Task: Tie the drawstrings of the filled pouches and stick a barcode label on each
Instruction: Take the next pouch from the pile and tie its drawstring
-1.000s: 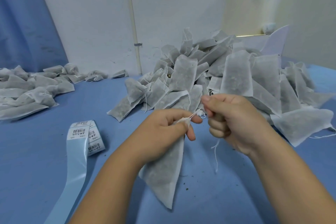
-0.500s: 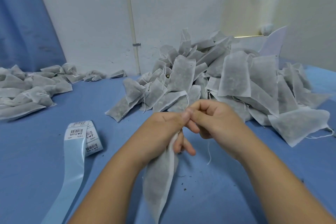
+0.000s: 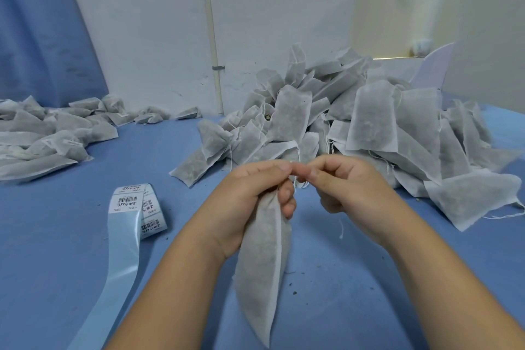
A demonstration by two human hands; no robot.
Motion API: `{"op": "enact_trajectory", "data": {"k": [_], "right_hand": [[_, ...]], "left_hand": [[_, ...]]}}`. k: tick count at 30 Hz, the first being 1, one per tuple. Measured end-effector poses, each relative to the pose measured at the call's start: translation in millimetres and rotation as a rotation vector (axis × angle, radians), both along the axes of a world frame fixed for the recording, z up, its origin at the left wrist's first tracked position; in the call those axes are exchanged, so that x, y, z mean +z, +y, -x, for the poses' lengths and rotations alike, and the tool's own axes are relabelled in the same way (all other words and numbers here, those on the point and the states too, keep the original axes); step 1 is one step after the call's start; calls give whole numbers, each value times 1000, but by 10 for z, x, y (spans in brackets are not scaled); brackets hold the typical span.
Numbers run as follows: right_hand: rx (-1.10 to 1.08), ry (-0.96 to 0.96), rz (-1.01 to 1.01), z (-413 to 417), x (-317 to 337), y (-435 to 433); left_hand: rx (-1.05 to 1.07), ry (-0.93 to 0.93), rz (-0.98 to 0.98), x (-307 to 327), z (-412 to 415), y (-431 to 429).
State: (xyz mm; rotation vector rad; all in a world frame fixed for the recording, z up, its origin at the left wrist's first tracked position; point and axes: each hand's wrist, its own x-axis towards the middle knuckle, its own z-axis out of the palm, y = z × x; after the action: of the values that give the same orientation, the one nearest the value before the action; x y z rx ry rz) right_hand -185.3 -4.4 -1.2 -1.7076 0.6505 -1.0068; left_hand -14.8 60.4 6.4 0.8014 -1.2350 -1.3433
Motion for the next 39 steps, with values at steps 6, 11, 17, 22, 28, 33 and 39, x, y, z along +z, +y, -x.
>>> {"op": "enact_trajectory", "data": {"k": [6,11,17,22,28,33,39], "right_hand": [[-176,41,115,-141,-37,55],[-318,248,480,-141,-67,81],[-341,177,689,-97,14,147],[-273,33,517,-40,78,178],[-195,-112,242,-10,122,155],[-240,89,105,-54,60,102],[-526,310,336,-35,27,52]], "left_hand": [[134,70,40,-12,49,-10],[469,-307,100,-37,70,-44],[536,-748,294,-73,141,1],[478,-811,353,-69,180,27],[325,-558,202,4,211,56],[182,-247,22,49,205,63],[180,42,-167,48,140,26]]}}
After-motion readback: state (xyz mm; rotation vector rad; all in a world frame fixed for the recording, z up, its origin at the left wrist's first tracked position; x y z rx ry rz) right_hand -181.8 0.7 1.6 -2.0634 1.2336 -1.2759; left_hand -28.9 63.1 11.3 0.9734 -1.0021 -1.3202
